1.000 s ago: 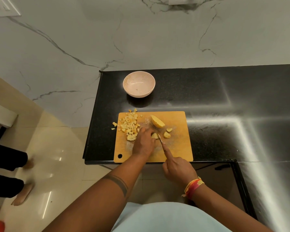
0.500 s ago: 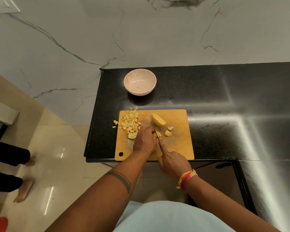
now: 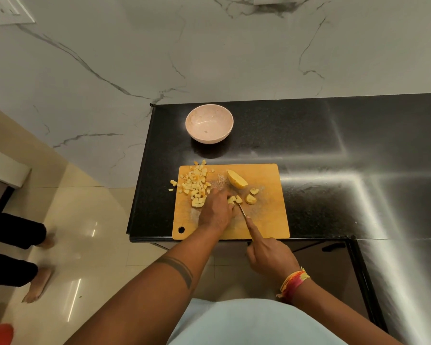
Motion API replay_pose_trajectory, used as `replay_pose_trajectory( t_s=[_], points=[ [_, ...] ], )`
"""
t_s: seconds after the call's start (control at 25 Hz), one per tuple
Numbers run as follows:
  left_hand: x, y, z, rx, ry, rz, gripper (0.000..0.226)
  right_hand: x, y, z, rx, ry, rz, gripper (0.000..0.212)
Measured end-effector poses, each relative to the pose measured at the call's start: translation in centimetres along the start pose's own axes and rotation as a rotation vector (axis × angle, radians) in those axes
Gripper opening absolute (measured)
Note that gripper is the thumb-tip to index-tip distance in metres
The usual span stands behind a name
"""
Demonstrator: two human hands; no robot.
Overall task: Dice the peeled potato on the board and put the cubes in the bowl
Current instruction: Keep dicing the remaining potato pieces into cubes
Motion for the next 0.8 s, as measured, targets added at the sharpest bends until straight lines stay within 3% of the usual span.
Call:
replay_pose_trajectory(
  t_s=[0.36,0.8],
  points=[
    [0.0,0.2,0.5,0.039,-0.052,0.014,0.025,-1.4,-2.4,1.9,-0.025,-0.018,-0.013,0.077],
    [-0.4,-0.6,0.9,-0.032,-0.049,-0.004,0.016,-0.6,-3.0,2.3,-0.061,-0.054,-0.010,0.078]
  ],
)
Point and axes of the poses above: each hand's wrist, its own y-axis away from the middle knuckle, its own x-axis out of the palm, z = x × y, the point moved 10 cm from there along -y, towards the middle knuckle, and after that the axes turned 15 degrees about y, right-handed, at the moved point
